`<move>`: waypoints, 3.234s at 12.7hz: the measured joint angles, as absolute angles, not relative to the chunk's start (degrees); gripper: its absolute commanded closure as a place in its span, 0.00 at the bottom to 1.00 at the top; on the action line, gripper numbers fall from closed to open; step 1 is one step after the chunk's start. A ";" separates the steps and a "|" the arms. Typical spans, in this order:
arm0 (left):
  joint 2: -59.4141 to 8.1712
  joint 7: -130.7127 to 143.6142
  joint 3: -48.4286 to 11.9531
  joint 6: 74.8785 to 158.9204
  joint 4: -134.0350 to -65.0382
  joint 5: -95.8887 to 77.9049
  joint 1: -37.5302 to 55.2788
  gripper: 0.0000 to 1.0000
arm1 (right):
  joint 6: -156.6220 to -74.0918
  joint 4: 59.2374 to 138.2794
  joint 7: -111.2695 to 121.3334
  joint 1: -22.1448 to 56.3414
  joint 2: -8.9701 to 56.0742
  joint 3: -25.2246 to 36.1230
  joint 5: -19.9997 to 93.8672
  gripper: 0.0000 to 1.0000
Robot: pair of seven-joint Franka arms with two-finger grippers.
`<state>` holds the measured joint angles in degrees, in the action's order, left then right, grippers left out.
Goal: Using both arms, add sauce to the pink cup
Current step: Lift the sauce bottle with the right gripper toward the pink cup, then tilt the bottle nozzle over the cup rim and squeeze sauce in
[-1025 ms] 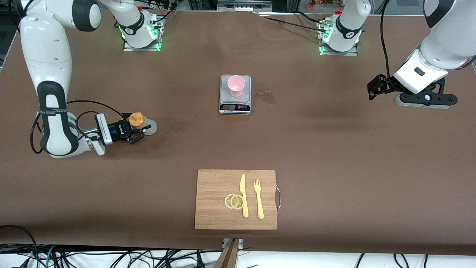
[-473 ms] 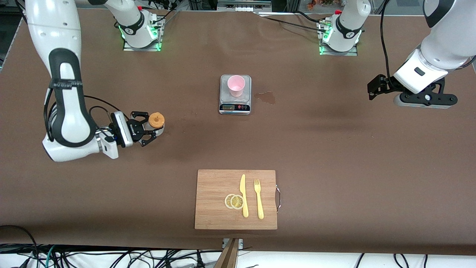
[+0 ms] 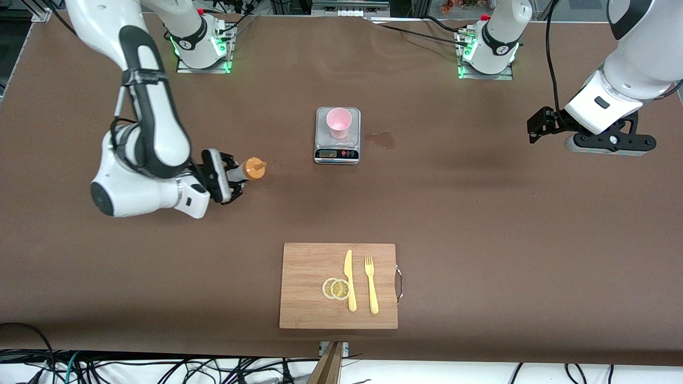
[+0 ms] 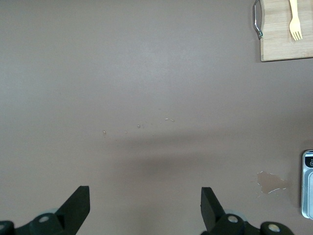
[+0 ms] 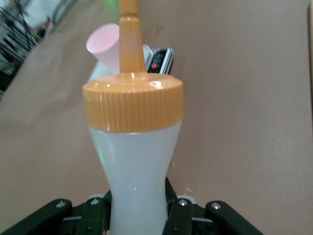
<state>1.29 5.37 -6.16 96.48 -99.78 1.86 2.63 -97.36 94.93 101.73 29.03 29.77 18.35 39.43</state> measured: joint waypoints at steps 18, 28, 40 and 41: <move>1.26 5.37 -6.16 96.47 -99.76 1.86 2.64 0.00 | -110.04 110.08 64.14 35.88 17.60 -1.50 11.64 0.72; 1.26 5.37 -6.16 96.46 -99.76 1.86 2.64 0.00 | -110.49 110.27 58.24 39.81 18.59 -1.59 5.11 0.72; 1.26 5.37 -6.16 96.45 -99.76 1.86 2.64 0.00 | -110.54 110.23 49.94 43.95 19.46 -2.09 -3.73 0.72; 1.26 5.37 -6.16 96.45 -99.76 1.86 2.64 0.00 | -110.53 110.20 49.31 44.04 19.46 -2.24 -4.23 0.72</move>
<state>1.26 5.37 -6.16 96.45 -99.76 1.86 2.64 -110.53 110.20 49.31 44.04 19.46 -2.24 -4.23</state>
